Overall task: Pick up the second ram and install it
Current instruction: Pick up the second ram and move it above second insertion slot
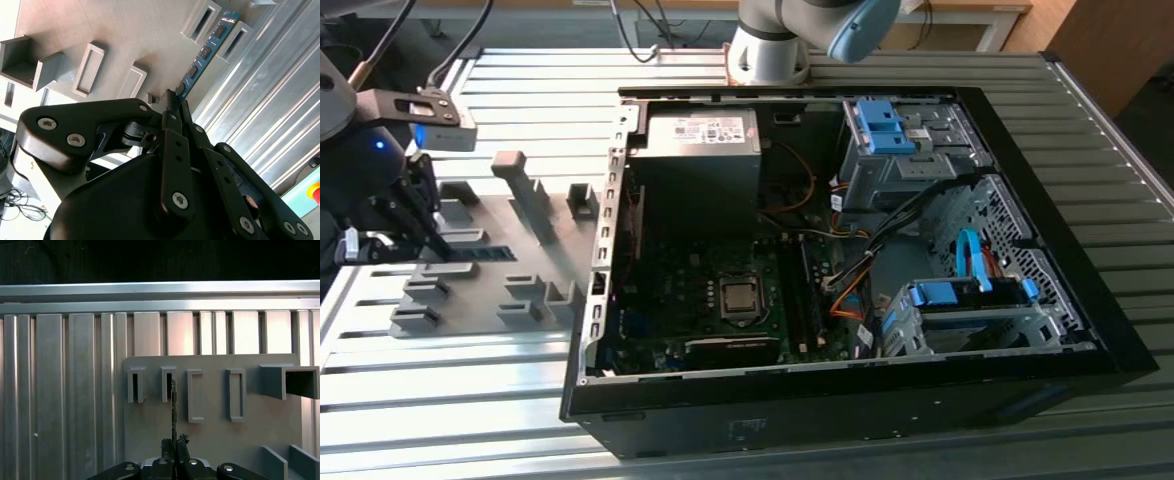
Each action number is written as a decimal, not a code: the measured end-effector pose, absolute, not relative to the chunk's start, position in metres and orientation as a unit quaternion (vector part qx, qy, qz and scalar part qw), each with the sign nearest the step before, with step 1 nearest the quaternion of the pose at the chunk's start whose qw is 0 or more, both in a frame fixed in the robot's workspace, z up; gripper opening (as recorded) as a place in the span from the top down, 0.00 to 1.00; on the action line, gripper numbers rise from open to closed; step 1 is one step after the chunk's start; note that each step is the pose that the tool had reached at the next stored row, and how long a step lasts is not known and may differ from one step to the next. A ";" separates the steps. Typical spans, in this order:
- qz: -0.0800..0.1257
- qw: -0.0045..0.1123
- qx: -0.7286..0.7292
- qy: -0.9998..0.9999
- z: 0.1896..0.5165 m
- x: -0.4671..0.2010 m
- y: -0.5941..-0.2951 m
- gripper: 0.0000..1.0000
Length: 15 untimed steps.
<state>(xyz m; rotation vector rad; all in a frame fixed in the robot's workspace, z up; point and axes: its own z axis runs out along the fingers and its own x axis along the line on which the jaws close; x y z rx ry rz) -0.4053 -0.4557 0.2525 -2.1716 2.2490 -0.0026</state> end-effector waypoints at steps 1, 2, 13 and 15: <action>-0.001 0.008 -0.695 0.719 0.253 -0.405 -0.456 0.86; -0.001 0.008 -0.695 0.719 0.254 -0.405 -0.456 0.86; -0.001 0.008 -0.695 0.719 0.265 -0.405 -0.456 0.86; -0.001 0.008 -0.695 0.719 0.267 -0.405 -0.456 0.86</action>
